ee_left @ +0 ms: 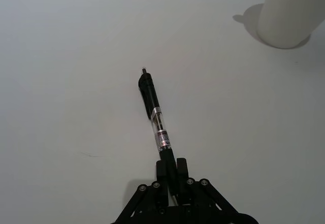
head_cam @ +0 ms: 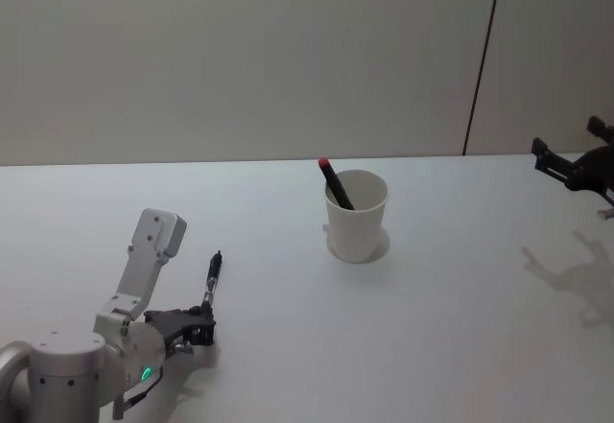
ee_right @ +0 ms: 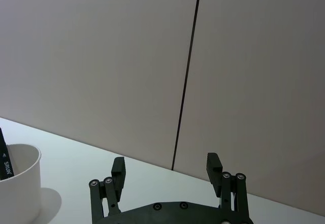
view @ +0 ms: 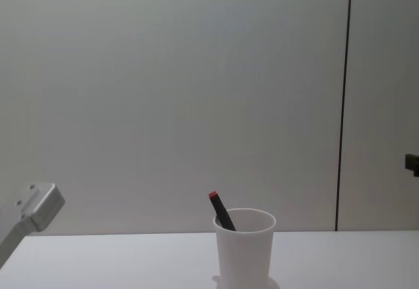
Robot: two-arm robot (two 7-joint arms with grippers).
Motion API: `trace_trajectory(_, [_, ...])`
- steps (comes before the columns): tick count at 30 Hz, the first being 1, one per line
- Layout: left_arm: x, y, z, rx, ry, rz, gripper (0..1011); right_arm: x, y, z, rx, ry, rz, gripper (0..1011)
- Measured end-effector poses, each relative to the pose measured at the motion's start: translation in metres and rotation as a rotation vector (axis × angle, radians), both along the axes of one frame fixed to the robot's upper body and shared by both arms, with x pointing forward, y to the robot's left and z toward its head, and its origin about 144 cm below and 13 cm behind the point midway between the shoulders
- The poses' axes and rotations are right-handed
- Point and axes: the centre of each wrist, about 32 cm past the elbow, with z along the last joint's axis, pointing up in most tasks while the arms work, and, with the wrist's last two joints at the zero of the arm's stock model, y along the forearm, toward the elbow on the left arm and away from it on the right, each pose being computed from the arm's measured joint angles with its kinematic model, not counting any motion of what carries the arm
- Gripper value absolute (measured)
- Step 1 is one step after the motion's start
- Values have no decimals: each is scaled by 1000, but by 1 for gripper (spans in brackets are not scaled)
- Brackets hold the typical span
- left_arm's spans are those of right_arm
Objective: Place the pen into the pen holder.
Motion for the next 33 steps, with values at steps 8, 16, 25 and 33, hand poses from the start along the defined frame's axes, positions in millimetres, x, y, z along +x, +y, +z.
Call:
trace_trajectory(8, [-2,3,4,25,-17,16,123,0,0,0,0,0,0,1002])
trace_trajectory(16, [-5,5,17,53,-78,31,123,0,0,0,0,0,0,1002])
trace_trajectory(25, [-12,5,36,102,-169,33,123,0,0,0,0,0,0,1002])
trace_trajectory(33, [-15,4,46,138,-247,10,123,0,0,0,0,0,0,1002])
